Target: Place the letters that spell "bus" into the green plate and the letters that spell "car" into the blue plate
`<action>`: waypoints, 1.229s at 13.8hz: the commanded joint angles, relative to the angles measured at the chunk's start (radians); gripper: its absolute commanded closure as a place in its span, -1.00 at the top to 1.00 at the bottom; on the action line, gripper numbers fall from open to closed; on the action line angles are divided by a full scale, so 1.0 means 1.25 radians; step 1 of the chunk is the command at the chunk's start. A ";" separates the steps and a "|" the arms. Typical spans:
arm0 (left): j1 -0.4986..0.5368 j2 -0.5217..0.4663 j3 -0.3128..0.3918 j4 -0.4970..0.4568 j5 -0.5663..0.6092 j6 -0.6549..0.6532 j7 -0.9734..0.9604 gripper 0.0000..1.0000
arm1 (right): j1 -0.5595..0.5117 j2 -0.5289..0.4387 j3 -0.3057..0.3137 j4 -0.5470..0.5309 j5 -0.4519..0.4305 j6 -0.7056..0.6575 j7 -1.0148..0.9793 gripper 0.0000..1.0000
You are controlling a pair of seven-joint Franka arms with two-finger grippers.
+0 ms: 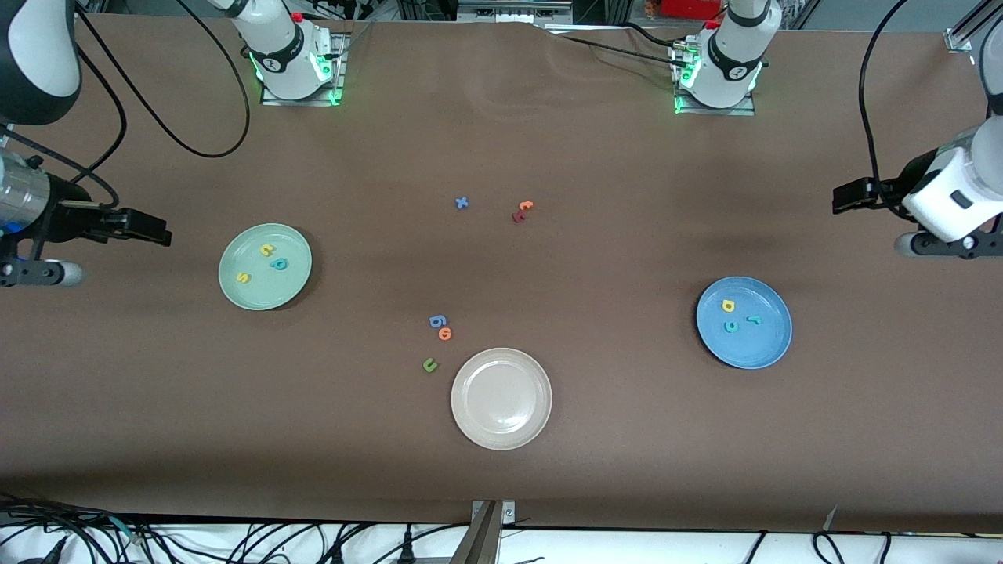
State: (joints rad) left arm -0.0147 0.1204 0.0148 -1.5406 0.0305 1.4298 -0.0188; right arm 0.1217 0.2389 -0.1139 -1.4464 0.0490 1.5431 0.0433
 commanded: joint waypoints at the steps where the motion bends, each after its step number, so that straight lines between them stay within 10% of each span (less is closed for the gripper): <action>1: -0.032 -0.031 0.018 -0.027 -0.011 0.017 -0.027 1.00 | 0.000 -0.023 0.011 -0.035 -0.018 0.038 0.003 0.99; 17: -0.036 -0.055 0.026 -0.028 -0.024 0.038 -0.044 1.00 | -0.003 -0.036 -0.001 -0.008 -0.070 0.124 0.032 1.00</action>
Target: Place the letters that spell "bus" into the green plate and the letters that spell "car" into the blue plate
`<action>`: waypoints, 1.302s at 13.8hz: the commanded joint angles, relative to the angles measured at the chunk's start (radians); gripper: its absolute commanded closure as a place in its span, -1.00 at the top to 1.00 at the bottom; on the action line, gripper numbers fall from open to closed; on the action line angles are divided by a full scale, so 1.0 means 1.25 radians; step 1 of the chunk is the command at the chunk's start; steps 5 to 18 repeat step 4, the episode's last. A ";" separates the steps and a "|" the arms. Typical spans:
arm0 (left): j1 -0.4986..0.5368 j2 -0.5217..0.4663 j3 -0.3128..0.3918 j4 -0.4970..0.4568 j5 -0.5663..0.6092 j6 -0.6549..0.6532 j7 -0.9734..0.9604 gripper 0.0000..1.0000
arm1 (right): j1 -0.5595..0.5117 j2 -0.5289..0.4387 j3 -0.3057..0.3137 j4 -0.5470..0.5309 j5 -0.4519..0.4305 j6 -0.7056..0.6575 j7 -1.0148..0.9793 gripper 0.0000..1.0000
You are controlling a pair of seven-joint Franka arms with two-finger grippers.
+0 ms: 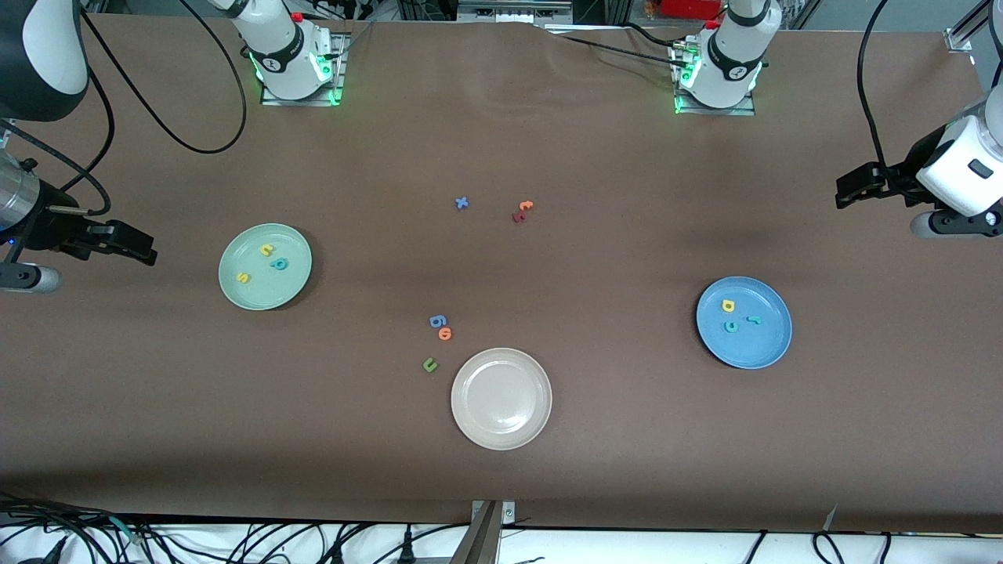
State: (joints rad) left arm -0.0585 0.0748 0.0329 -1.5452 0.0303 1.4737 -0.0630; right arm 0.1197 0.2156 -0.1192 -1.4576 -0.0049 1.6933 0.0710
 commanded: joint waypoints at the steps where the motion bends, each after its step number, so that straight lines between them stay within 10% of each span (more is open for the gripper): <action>1: 0.001 -0.014 0.011 -0.020 -0.030 -0.017 -0.007 1.00 | -0.001 -0.019 0.003 0.001 -0.030 0.004 0.011 1.00; 18: 0.004 -0.014 0.012 -0.018 -0.035 -0.041 -0.004 1.00 | -0.001 -0.018 0.003 0.001 -0.034 0.004 0.009 1.00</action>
